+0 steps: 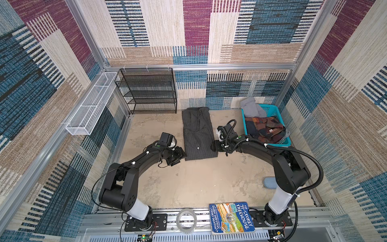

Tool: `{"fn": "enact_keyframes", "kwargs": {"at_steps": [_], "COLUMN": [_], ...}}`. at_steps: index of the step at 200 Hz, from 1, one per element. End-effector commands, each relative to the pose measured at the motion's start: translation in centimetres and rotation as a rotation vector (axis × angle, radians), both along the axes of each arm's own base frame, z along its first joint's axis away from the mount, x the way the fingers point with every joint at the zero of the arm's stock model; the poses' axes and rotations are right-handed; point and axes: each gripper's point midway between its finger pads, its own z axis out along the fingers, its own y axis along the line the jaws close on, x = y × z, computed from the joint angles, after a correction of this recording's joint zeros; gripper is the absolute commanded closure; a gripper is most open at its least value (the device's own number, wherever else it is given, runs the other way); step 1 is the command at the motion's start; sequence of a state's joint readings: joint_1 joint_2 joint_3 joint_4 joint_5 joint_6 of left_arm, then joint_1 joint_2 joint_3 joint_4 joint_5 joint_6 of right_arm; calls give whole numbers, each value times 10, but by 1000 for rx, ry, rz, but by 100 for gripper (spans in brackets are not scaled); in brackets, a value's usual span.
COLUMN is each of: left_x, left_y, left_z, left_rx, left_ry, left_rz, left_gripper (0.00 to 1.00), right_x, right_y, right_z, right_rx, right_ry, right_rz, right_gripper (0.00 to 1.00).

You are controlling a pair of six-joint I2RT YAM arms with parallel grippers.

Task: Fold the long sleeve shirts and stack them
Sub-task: 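Grasp the folded shirt's near edge with both grippers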

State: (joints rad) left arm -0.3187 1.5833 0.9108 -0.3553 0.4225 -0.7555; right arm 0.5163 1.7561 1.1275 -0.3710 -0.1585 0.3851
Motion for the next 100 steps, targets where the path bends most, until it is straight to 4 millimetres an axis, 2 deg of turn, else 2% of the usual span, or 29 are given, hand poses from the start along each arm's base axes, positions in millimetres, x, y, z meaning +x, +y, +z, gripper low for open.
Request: {"fn": "enact_keyframes", "kwargs": {"at_steps": [1,71,85,100], "left_x": [10,21,24,28], "left_y": [-11,-21,-21,-22], "left_z": [-5,-30,-33,-35], "left_rx": [-1,12,15,15], "left_ry": [-54,-27,-27,-25], "left_rz": [-58,-38,-26,-13], "left_gripper": [38,45,47,57], "right_x": [3,1,1,-1], "right_y": [13,11,15,19], "right_z": [4,-38,-42,-46], "right_rx": [116,172,190,210], "right_ry": [-12,72,78,92], "right_rz": [0,7,13,22], "right_gripper": [32,34,40,50]}}
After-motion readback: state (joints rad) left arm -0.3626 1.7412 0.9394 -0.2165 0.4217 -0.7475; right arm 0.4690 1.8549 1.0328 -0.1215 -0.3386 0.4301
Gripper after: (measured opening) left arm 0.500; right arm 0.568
